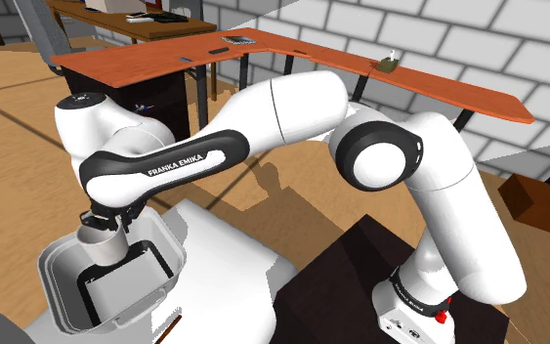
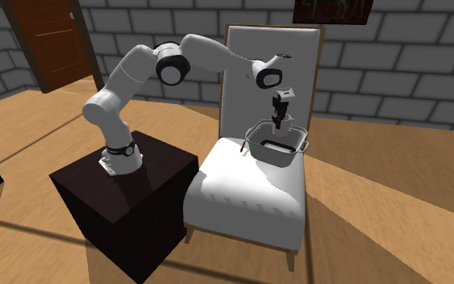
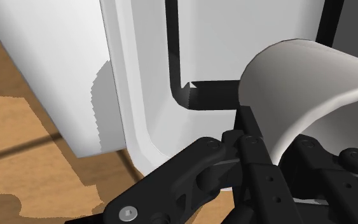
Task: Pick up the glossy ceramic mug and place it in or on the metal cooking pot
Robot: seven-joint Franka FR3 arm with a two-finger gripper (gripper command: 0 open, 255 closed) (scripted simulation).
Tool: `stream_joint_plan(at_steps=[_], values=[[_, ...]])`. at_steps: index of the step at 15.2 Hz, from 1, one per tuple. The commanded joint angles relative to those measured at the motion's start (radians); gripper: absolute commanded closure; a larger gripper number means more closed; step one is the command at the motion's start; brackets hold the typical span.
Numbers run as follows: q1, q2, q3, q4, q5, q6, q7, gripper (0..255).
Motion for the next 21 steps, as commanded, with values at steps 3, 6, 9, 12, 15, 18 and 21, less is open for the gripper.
stream_joint_plan(at_steps=[3,6,9,12,15,18,21], values=[[0.000,0.001,0.000,0.000,0.000,0.001,0.000,255],[0.000,0.001,0.000,0.000,0.000,0.001,0.000,0],[0.000,0.001,0.000,0.001,0.000,0.001,0.000,0],[-0.001,-0.015,0.003,0.007,0.003,-0.021,-0.002,0],[-0.003,-0.053,0.009,0.037,0.012,-0.088,-0.007,0],[-0.003,-0.053,0.009,0.037,0.012,-0.088,-0.007,0],[-0.003,-0.053,0.009,0.037,0.012,-0.088,-0.007,0]])
